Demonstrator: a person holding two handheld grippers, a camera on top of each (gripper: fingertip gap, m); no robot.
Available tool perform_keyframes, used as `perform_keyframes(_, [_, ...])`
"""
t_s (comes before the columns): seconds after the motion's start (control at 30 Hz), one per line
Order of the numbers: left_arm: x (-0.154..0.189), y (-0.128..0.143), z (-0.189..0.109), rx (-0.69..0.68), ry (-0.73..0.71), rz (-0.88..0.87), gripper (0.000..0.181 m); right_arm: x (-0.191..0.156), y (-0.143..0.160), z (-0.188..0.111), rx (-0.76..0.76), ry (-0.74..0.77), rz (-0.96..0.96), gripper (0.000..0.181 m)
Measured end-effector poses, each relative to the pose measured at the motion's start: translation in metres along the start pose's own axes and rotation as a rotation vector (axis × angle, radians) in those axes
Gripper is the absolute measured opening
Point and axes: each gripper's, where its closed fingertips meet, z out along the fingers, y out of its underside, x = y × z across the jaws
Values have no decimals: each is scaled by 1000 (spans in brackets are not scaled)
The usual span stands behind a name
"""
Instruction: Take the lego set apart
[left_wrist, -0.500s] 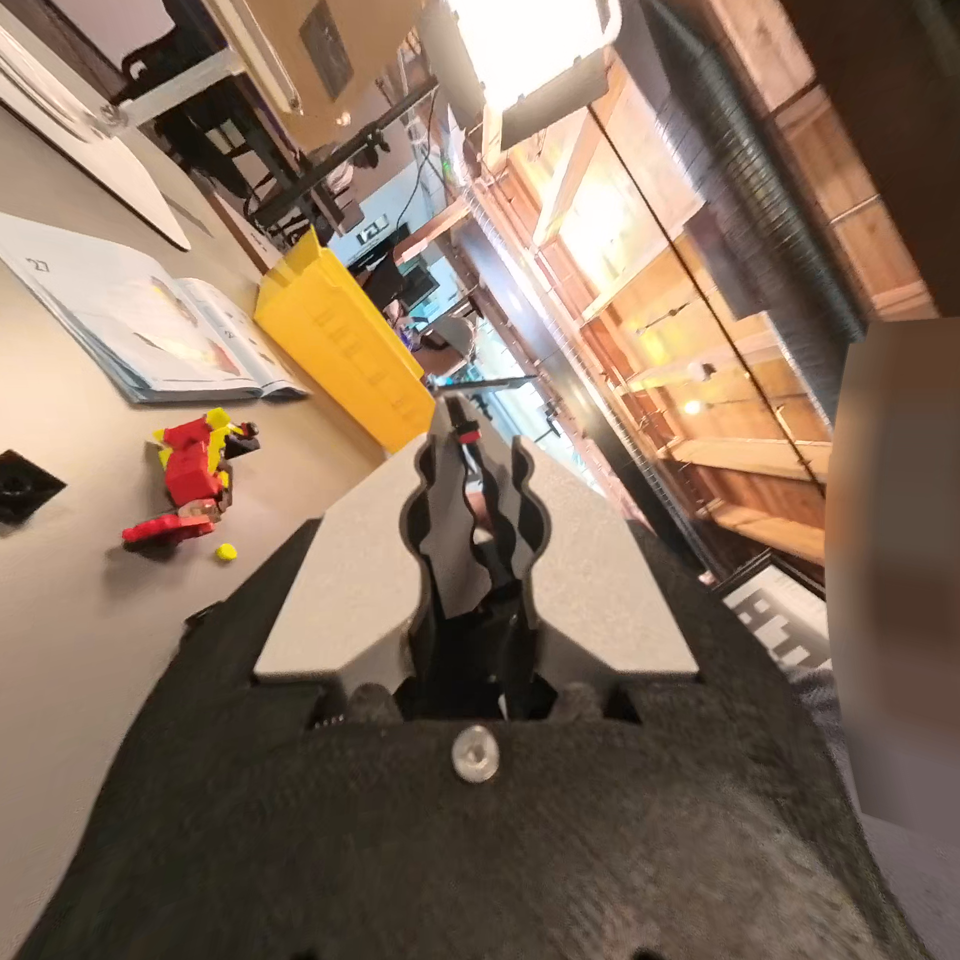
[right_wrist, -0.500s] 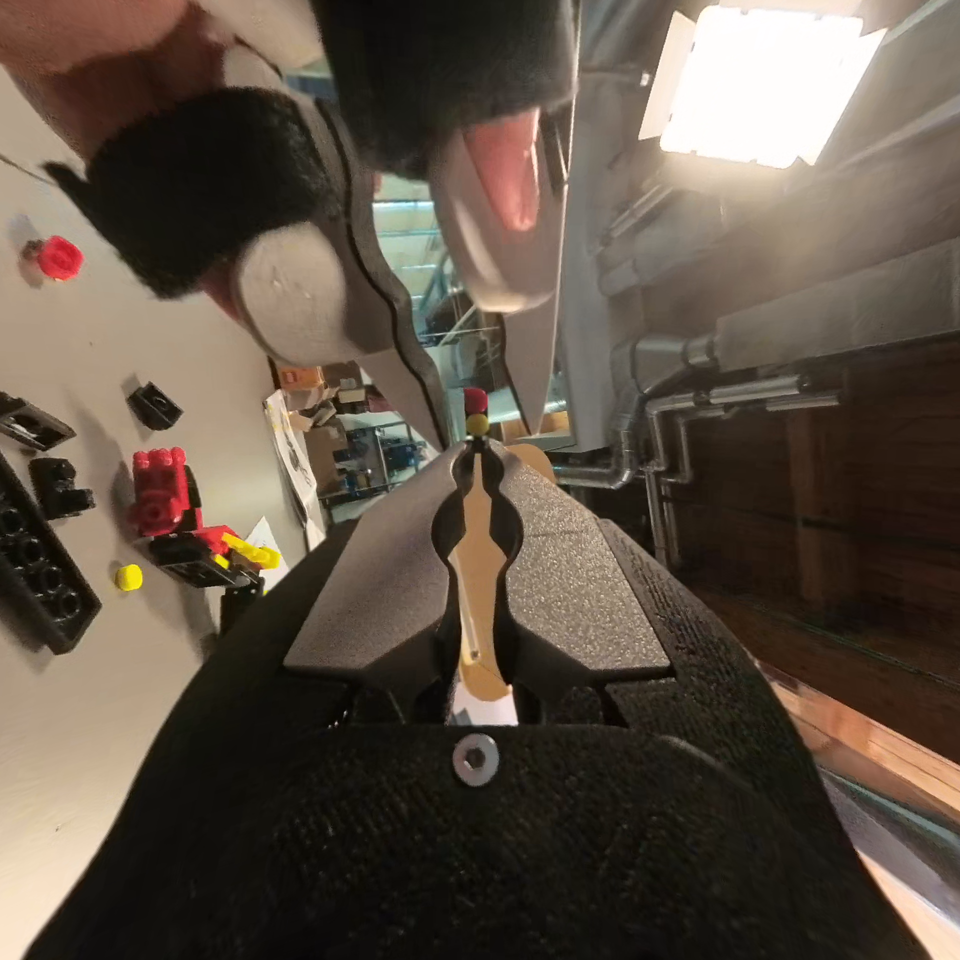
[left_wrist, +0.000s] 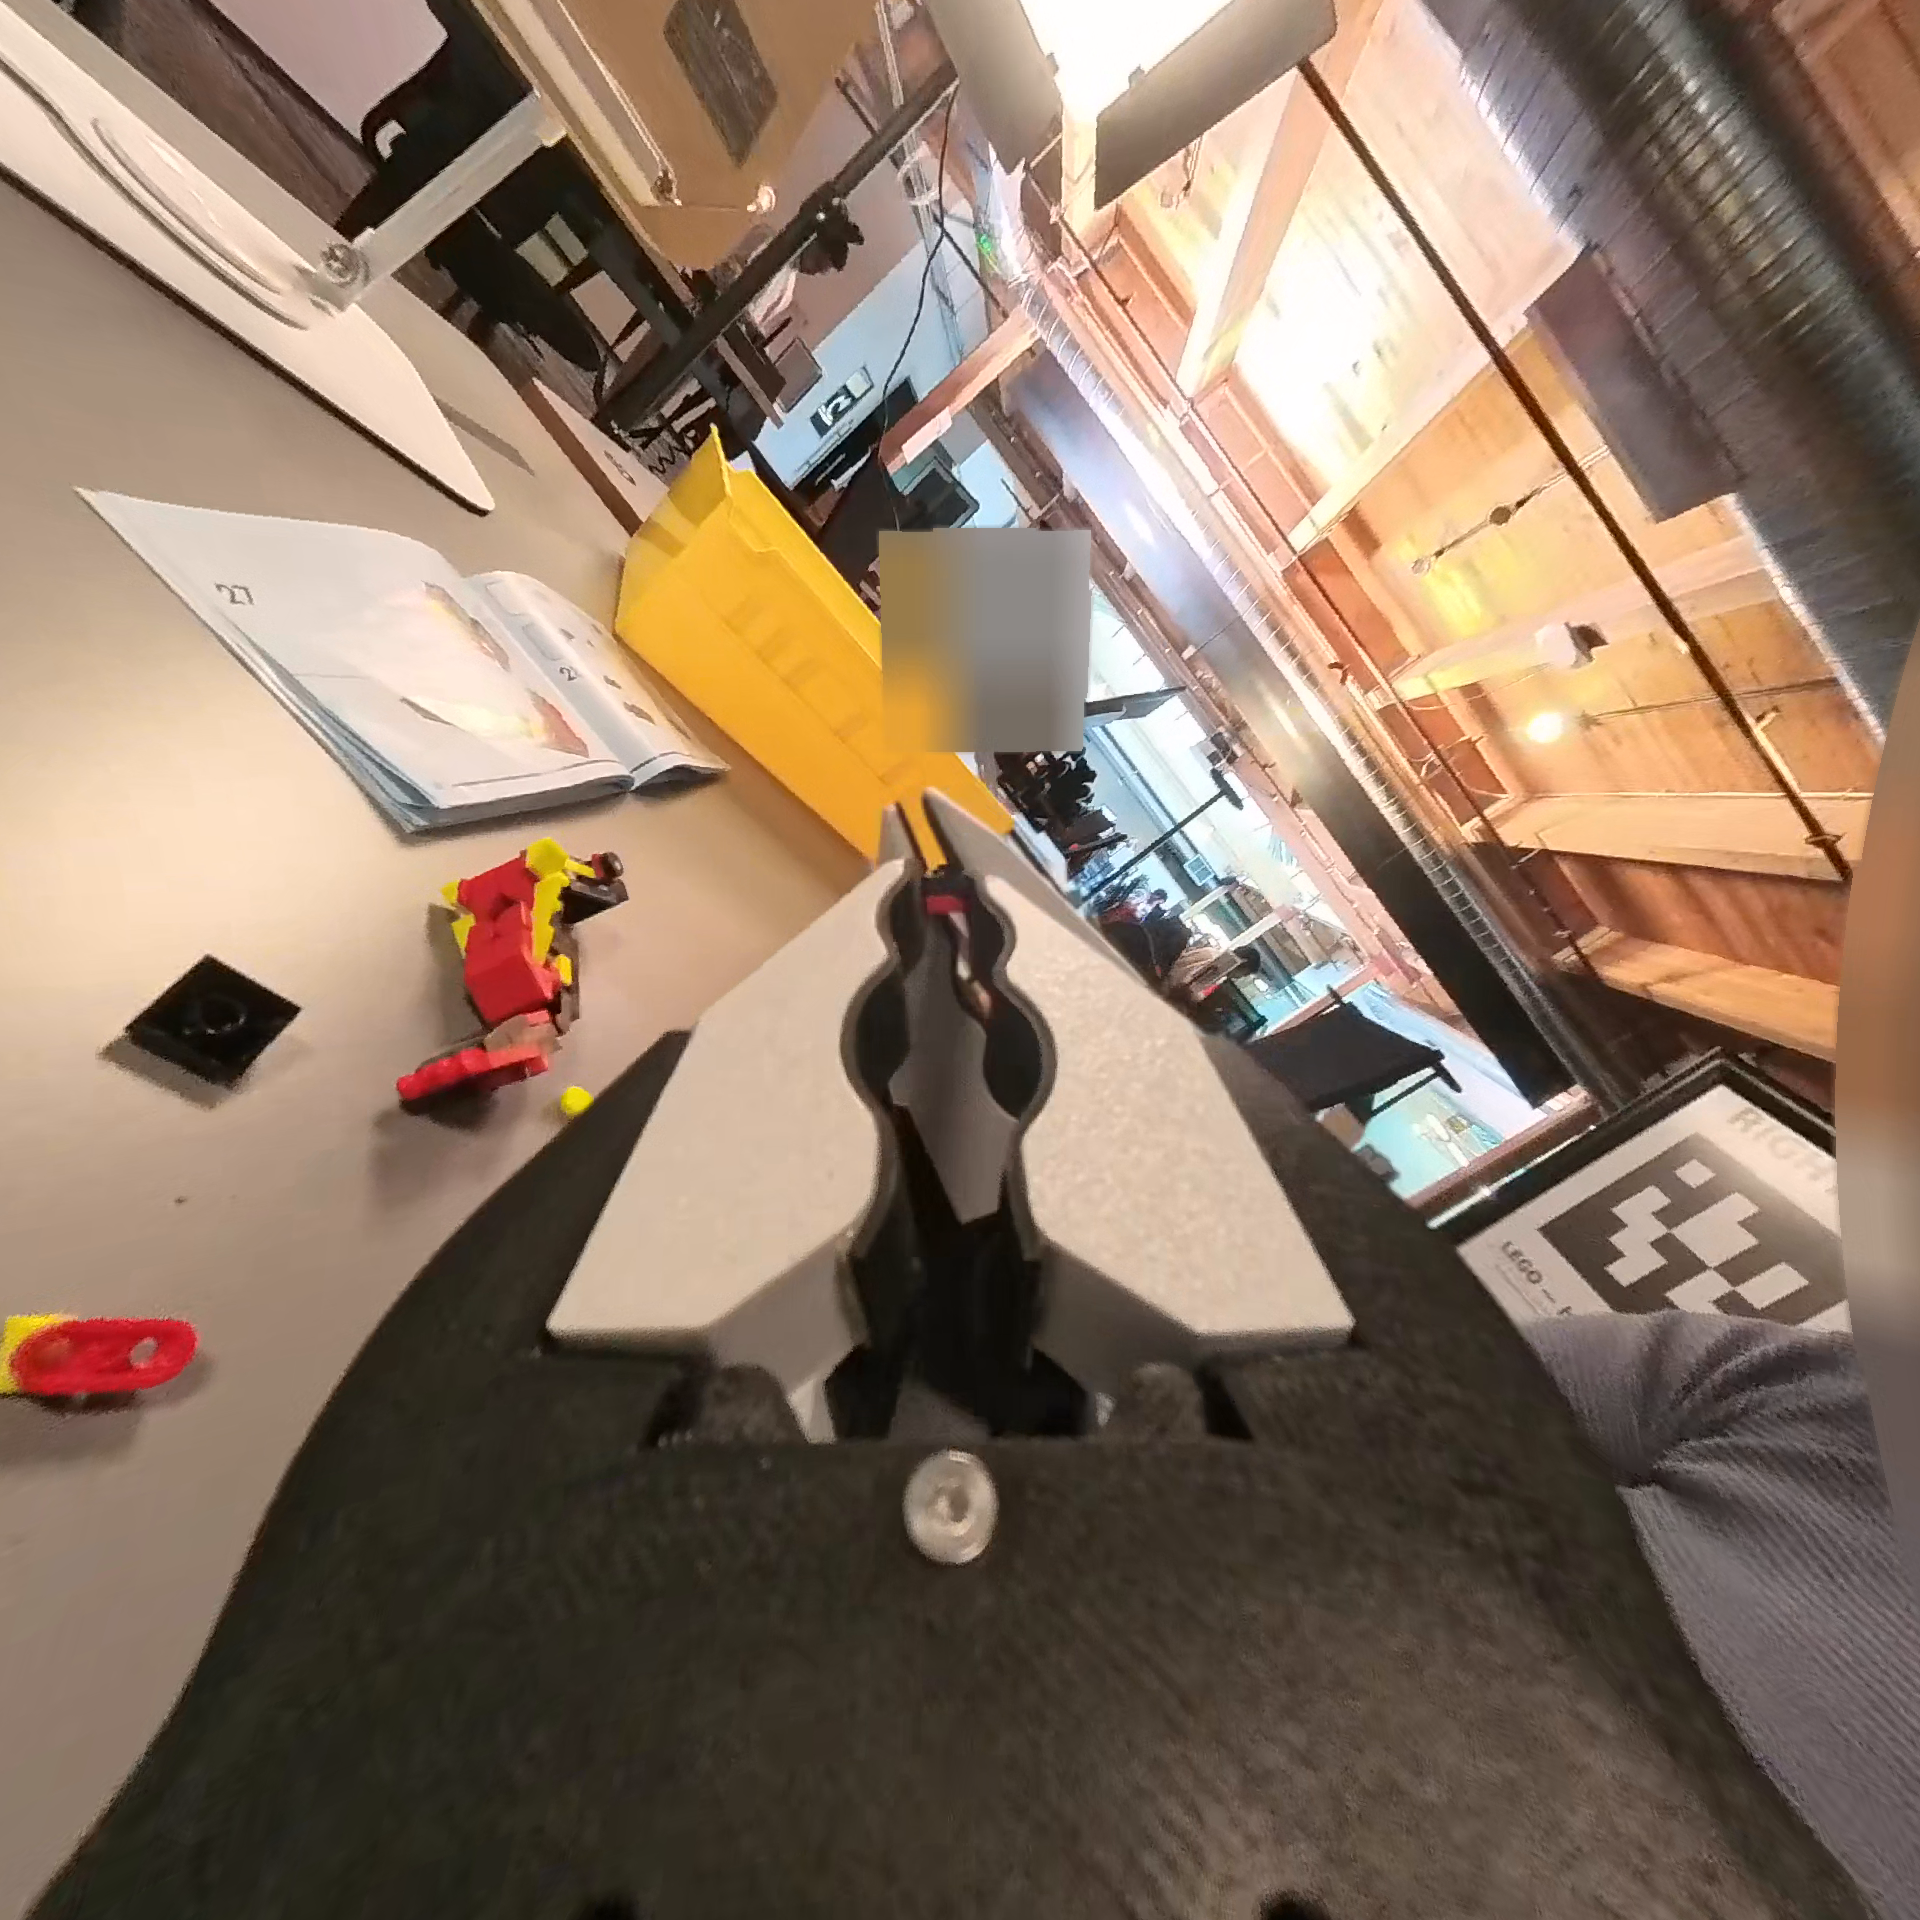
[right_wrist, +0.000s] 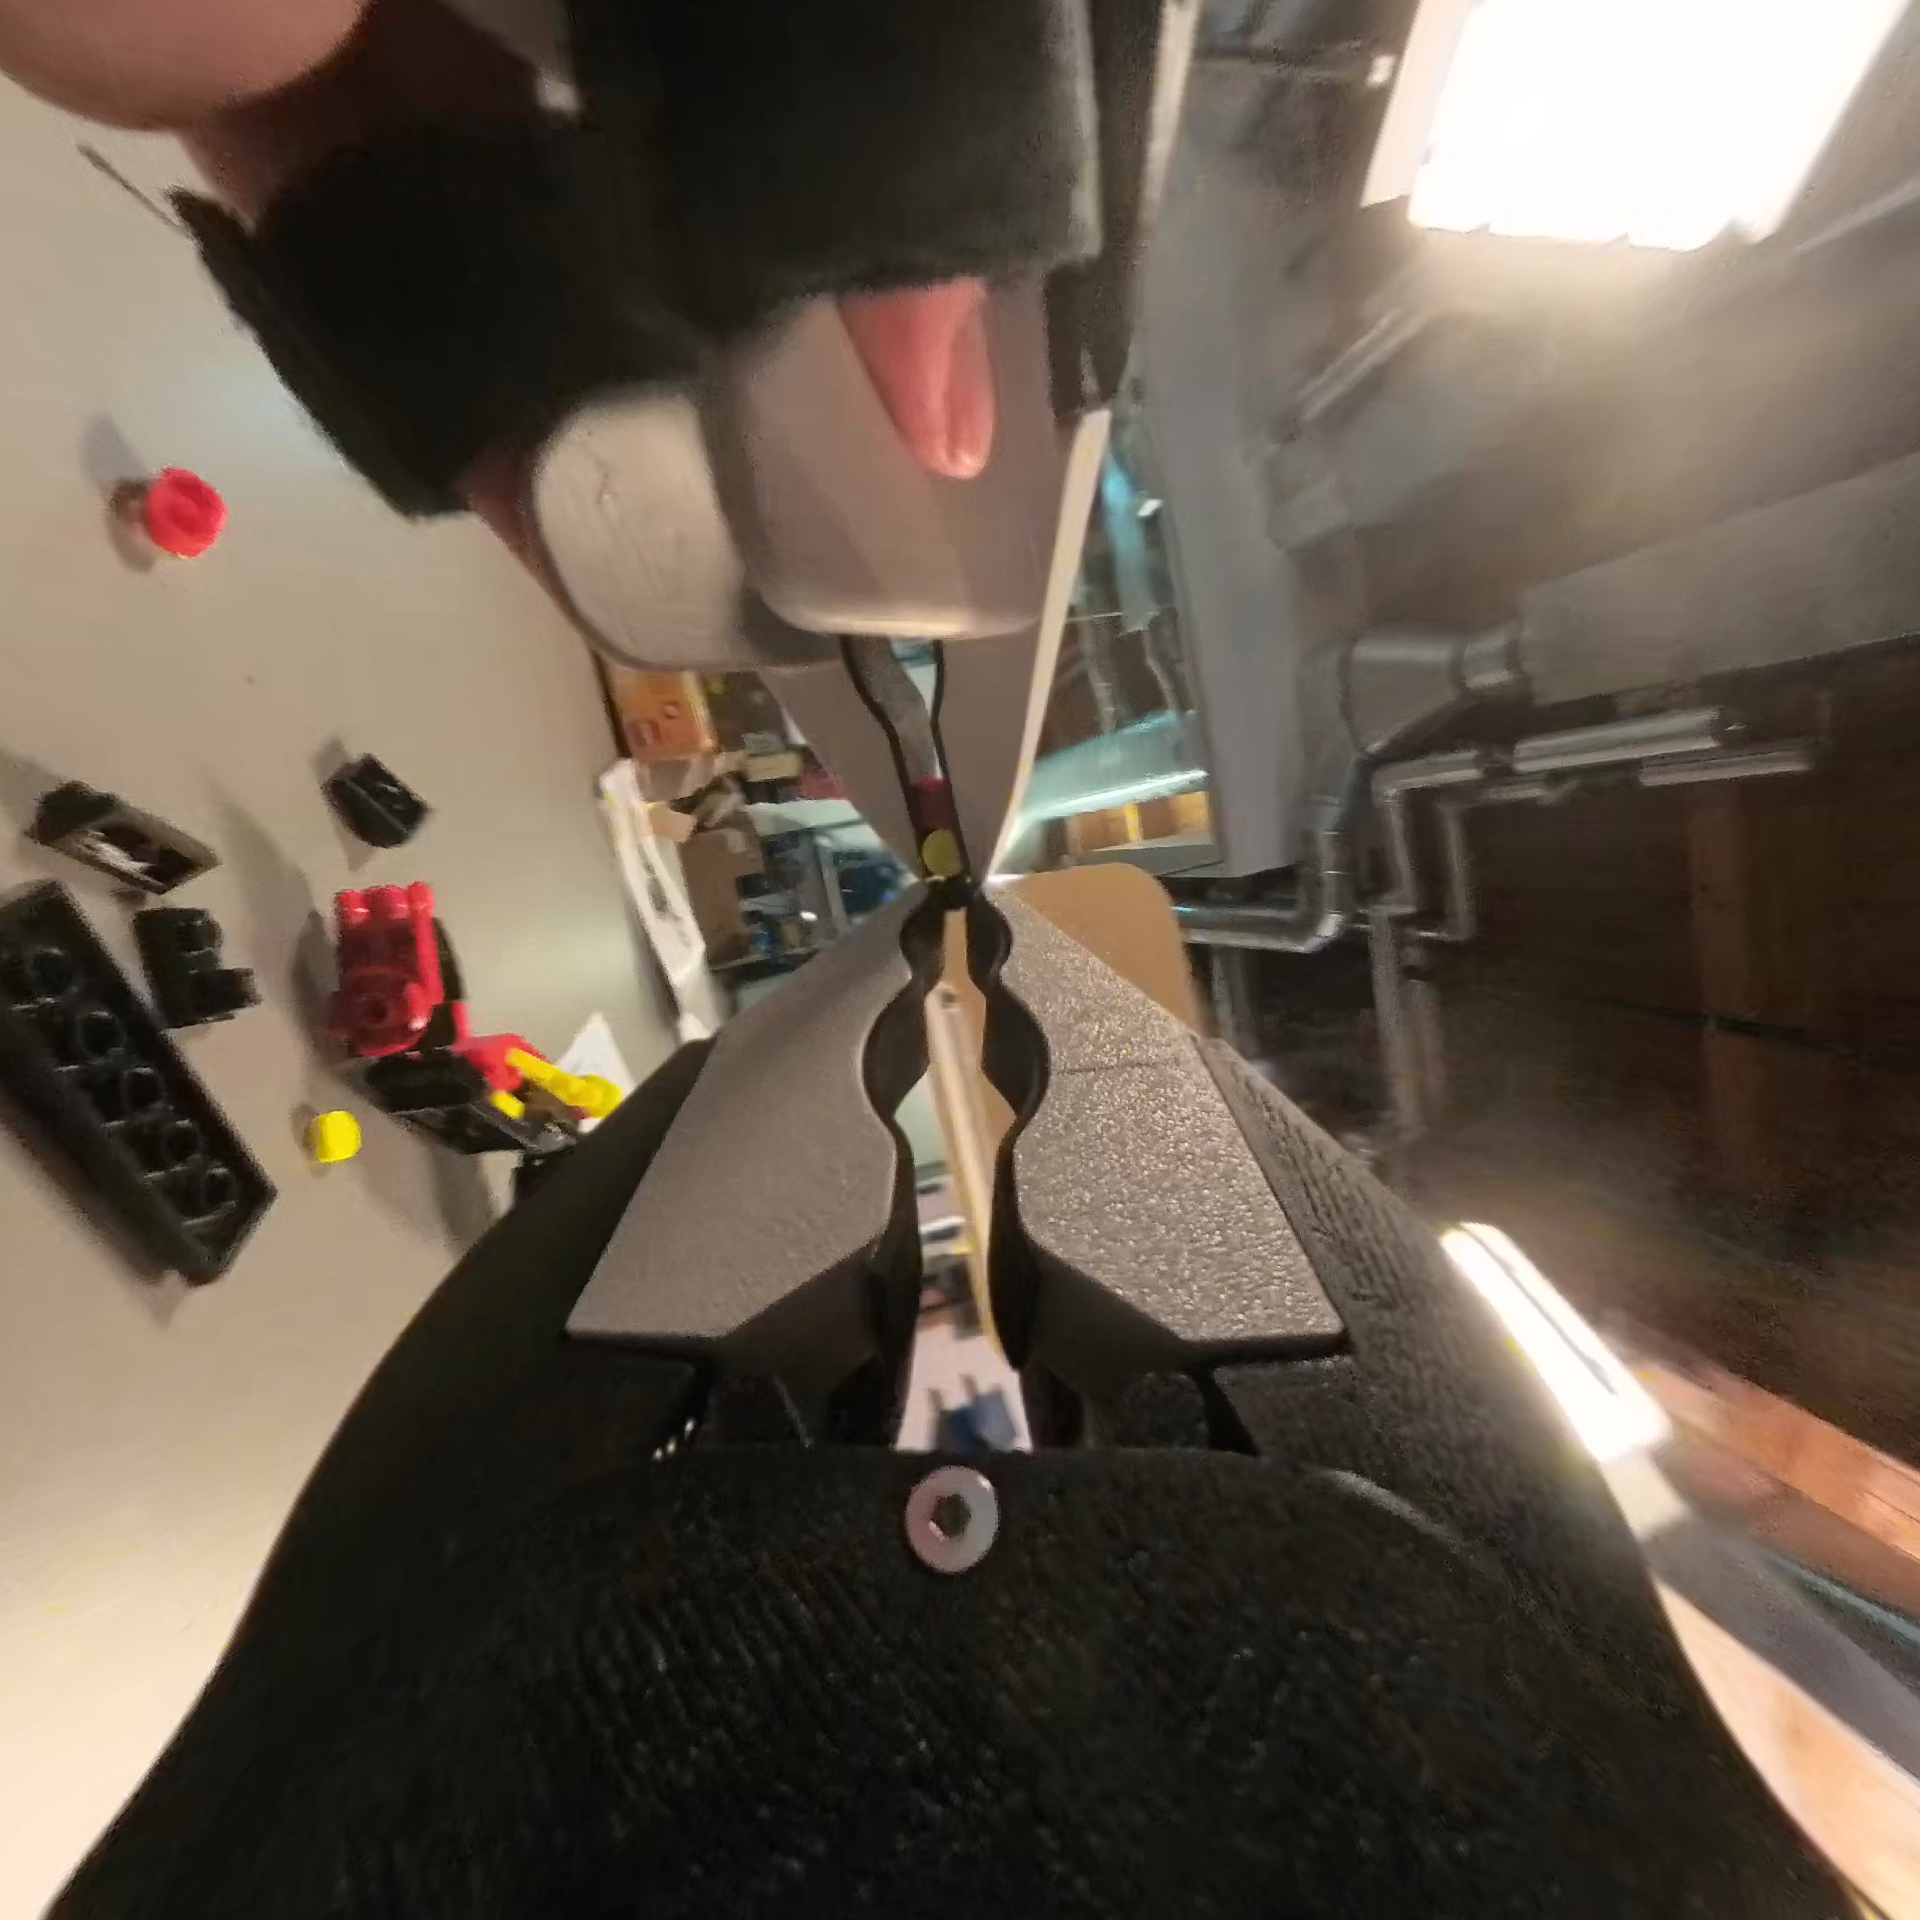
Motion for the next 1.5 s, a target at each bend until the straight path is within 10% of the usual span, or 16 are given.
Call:
perform_keyframes(0.37, [-7,12,-7,-139,-39,284,7,-20,-7,-7,102,-348,561,1])
perform_keyframes(1.13, [-20,-1,-10,82,-152,255,7,-23,-4,12,12,-142,291,0])
perform_keyframes(1.5, [-14,5,-14,-25,-132,375,8,-20,-9,8,83,-138,337,0])
